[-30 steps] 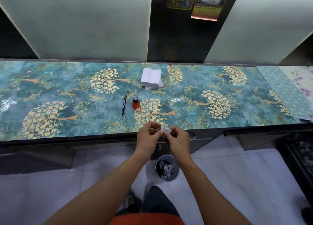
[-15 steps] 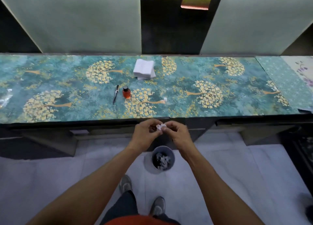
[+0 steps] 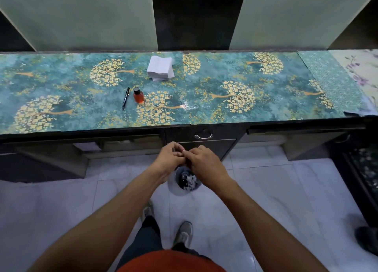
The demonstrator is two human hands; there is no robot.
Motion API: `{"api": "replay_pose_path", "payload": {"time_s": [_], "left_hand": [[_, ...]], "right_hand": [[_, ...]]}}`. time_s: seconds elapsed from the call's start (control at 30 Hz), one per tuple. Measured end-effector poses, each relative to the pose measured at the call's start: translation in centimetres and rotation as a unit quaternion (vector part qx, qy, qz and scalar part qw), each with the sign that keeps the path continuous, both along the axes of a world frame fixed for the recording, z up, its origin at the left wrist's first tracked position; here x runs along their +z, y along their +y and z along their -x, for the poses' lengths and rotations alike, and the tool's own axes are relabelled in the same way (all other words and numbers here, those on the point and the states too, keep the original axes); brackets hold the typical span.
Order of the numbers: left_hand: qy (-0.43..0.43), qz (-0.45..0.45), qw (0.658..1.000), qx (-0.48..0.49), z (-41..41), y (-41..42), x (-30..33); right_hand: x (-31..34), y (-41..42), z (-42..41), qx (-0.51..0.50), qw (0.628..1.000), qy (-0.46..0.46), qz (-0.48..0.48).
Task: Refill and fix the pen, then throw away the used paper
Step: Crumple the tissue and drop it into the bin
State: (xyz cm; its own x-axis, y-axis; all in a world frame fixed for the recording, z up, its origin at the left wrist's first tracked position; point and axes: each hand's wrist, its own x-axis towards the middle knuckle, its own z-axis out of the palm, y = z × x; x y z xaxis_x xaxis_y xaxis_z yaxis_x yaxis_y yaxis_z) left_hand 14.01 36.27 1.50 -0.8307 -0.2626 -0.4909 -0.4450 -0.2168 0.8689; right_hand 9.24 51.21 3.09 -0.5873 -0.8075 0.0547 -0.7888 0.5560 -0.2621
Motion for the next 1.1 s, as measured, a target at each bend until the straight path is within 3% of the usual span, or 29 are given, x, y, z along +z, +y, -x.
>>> {"api": "replay_pose_path", "payload": {"time_s": [0.13, 0.3, 0.43, 0.53, 0.63, 0.87, 1.1], "left_hand": [[-0.012, -0.003, 1.0, 0.008, -0.5, 0.5, -0.1], [0.026, -0.087, 0.996, 0.007, -1.3, 0.2, 0.0], [0.06, -0.124, 0.99, 0.011, -1.0, 0.0, 0.4], [0.081, -0.188, 0.979, 0.022, -0.9, -0.2, 0.8], [0.089, -0.214, 0.972, 0.025, -0.9, -0.7, 0.8], [0.129, -0.175, 0.976, 0.008, -0.7, -0.7, 0.8], [0.157, -0.058, 0.986, 0.015, -0.1, -0.7, 0.4]], "right_hand": [[-0.3, 0.0, -0.9, -0.031, 0.999, 0.027, -0.014], [0.2, 0.6, -0.4, -0.097, 0.995, 0.001, 0.028], [0.7, 1.1, 0.0, -0.119, 0.983, -0.061, 0.129], [1.0, 1.3, 0.5, -0.128, 0.949, -0.16, 0.241], [1.1, 1.3, 0.7, -0.137, 0.93, -0.218, 0.264], [1.2, 1.1, 0.4, -0.17, 0.912, -0.247, 0.279], [0.9, 0.7, 0.2, -0.193, 0.907, -0.218, 0.303]]}}
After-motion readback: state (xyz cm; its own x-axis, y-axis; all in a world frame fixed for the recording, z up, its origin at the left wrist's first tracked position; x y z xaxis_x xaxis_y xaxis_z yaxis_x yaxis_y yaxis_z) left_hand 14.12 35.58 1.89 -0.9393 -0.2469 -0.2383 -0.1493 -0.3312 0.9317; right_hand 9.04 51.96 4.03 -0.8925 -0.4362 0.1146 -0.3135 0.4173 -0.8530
